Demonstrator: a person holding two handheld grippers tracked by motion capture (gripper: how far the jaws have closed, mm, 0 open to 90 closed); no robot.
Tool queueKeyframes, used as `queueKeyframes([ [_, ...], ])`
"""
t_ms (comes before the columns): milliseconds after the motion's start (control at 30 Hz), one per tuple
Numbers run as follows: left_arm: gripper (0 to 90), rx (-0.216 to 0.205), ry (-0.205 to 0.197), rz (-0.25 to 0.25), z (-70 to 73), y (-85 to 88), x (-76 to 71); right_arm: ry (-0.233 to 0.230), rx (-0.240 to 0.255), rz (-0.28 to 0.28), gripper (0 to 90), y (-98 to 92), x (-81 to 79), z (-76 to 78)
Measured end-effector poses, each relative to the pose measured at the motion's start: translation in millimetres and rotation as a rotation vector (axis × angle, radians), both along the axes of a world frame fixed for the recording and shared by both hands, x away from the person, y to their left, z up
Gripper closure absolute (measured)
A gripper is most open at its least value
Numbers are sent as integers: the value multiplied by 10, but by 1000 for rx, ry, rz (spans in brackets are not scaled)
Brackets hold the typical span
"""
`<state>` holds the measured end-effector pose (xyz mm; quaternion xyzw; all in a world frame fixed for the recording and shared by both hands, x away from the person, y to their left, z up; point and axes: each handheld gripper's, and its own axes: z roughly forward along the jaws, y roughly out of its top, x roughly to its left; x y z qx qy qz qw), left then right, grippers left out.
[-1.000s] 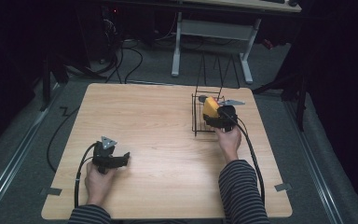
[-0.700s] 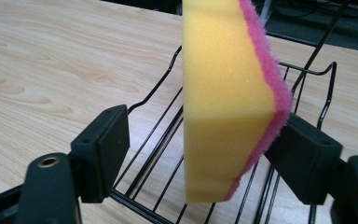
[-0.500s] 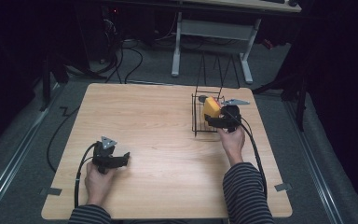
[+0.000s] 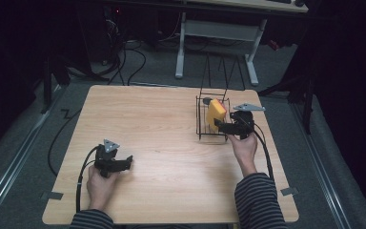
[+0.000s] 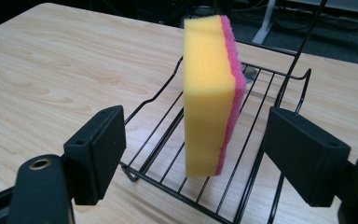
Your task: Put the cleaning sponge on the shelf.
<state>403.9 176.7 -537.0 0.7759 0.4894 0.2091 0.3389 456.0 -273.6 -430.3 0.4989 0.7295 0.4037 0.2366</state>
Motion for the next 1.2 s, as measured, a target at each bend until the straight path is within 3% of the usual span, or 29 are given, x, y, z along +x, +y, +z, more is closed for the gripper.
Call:
queueKeyframes([
  [233,173,0,0,0,0,0,0,-17,21,29,226,-26,-139,114],
  [367,173,0,0,0,0,0,0,-46,63,33,257,-67,-244,140],
  [567,173,0,0,0,0,0,0,-53,37,31,257,-116,-386,203],
  [667,173,0,0,0,0,0,0,-80,50,34,270,-149,-472,245],
  [1200,173,0,0,0,0,0,0,-121,114,11,289,-392,-847,224],
])
